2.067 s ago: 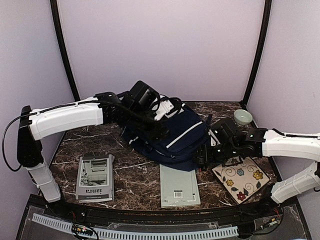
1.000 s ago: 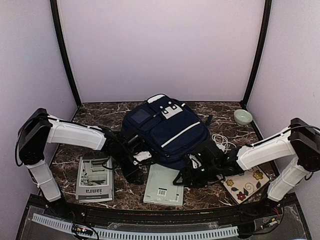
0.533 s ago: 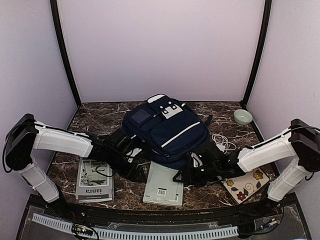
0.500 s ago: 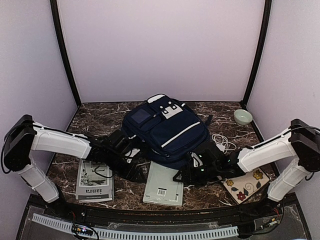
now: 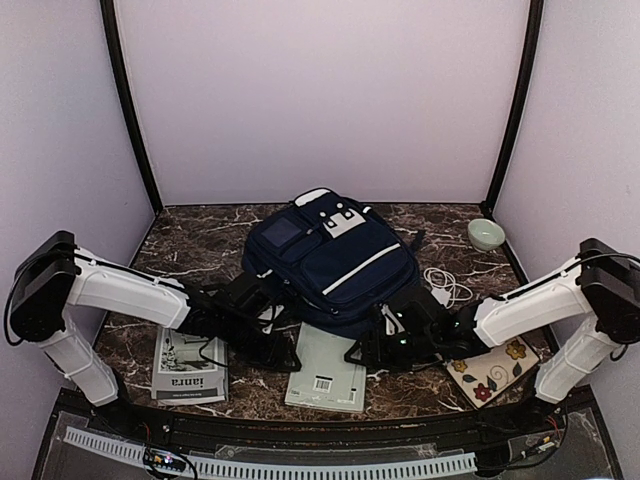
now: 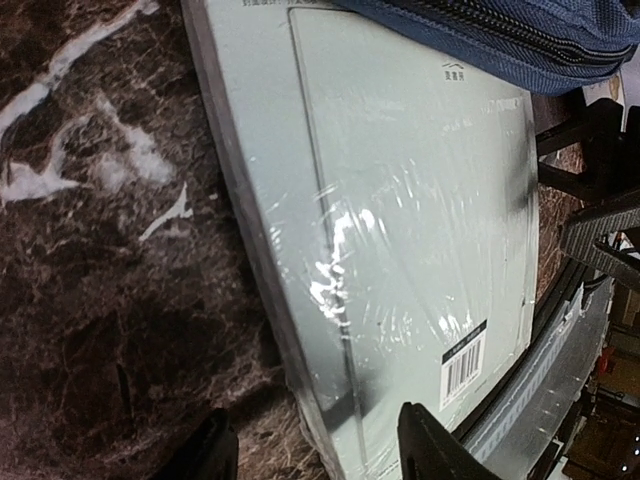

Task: Pack the student bag
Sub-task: Move the book to the student bag.

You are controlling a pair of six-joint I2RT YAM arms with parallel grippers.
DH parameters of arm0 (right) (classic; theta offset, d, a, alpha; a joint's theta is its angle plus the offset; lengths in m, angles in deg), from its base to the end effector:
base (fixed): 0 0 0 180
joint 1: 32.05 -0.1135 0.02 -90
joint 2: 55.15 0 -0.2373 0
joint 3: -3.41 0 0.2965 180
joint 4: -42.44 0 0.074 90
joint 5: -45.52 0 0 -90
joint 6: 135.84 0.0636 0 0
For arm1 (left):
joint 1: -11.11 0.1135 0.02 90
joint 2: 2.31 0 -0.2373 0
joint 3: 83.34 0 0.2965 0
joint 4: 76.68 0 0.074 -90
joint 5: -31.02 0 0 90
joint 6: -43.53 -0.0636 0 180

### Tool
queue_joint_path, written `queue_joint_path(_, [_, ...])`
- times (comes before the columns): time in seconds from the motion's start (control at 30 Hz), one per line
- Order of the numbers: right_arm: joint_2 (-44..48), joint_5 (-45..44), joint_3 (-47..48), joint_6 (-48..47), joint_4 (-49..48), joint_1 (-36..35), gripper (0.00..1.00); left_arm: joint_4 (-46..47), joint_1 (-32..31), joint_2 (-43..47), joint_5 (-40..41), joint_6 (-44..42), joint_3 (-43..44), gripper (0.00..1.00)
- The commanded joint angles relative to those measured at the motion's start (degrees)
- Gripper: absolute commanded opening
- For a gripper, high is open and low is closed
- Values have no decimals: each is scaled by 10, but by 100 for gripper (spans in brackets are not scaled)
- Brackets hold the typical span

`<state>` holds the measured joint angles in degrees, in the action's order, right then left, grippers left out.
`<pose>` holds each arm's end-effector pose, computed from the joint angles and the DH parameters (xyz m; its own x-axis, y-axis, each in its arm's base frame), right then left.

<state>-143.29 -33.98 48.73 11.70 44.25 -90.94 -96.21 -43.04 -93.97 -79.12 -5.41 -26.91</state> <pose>0.1590 0.2859 0.0532 -0.9617 0.0121 -0.2739 -0.1815 0.7206 0.6692 0.1850 -0.2935 0.0705 -0.9370 0.2438 -0.2504 0.3473 0.7280 -0.5910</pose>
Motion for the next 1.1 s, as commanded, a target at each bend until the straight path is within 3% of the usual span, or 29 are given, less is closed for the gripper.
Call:
queue_joint_path(0.0, [-12, -7, 8, -4, -22, -10, 68, 21, -1, -27, -8, 18, 12, 57])
queue_joint_path(0.17, [-27, 46, 30, 3, -53, -13, 65, 87, -8, -46, -39, 55, -16, 55])
queue_joint_path(0.27, [-59, 116, 89, -14, -48, -36, 62, 68, -25, -47, -40, 40, 0, 55])
queue_joint_path(0.37, [-65, 126, 149, -22, -43, -77, 62, 88, -48, -23, -58, 47, -12, 56])
queue_joint_path(0.53, [-59, 83, 222, -37, 10, -116, 62, 143, -82, 69, -35, 98, -96, 56])
queue_joint_path(0.7, [-49, 62, 212, -1, 29, -127, 62, 154, -103, 118, -30, 121, -160, 56])
queue_joint_path(0.93, [-36, 29, 161, 50, 47, -133, 62, 189, -104, 119, -30, 129, -197, 56])
queue_joint_path(1.07, [-10, -33, 146, 55, 153, -133, 65, 174, -108, 98, -29, 116, -182, 57])
